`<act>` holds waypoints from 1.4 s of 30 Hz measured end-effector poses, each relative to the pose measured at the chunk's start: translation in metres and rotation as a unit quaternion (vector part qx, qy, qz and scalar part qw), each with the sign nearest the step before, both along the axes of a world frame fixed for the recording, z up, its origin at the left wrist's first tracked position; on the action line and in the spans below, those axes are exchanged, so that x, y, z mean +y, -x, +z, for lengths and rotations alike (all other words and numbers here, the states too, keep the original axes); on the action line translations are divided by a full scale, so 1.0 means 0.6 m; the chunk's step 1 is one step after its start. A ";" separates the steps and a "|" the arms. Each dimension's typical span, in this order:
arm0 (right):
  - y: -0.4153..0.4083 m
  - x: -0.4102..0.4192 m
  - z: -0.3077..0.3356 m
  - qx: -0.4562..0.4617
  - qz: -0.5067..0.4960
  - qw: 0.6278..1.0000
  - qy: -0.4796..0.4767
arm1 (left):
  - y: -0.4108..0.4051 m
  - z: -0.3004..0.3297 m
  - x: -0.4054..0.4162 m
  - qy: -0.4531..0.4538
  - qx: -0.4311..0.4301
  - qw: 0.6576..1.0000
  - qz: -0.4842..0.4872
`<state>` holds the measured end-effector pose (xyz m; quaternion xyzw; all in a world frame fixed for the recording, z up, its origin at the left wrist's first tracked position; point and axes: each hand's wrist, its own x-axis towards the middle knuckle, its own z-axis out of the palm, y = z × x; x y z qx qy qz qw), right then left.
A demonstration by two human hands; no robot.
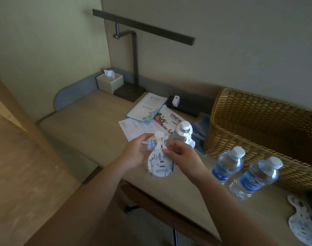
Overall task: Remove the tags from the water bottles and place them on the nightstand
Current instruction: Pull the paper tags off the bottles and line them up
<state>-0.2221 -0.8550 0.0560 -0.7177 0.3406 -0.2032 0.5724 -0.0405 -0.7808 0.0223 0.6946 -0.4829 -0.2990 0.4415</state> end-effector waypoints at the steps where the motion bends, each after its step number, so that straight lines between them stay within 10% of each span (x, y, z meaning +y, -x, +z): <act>1: -0.002 0.000 0.004 -0.020 -0.004 1.000 -0.012 | 0.006 0.000 0.001 0.006 -0.007 1.000 0.010; 11: 0.064 -0.026 0.025 -0.177 -0.094 0.978 -0.062 | 0.066 -0.008 -0.006 0.009 -0.029 0.999 0.012; 20: 0.412 -0.025 0.014 -0.241 -0.367 0.896 -0.062 | 0.149 -0.020 -0.026 0.037 -0.041 0.998 -0.023; 28: 0.568 -0.080 -0.136 0.047 -0.537 0.841 -0.044 | 0.206 -0.026 -0.044 0.043 -0.085 0.995 0.013; 42: 0.570 -0.083 -0.225 0.424 -0.401 0.786 0.206 | 0.220 -0.033 -0.042 0.042 -0.062 0.997 0.032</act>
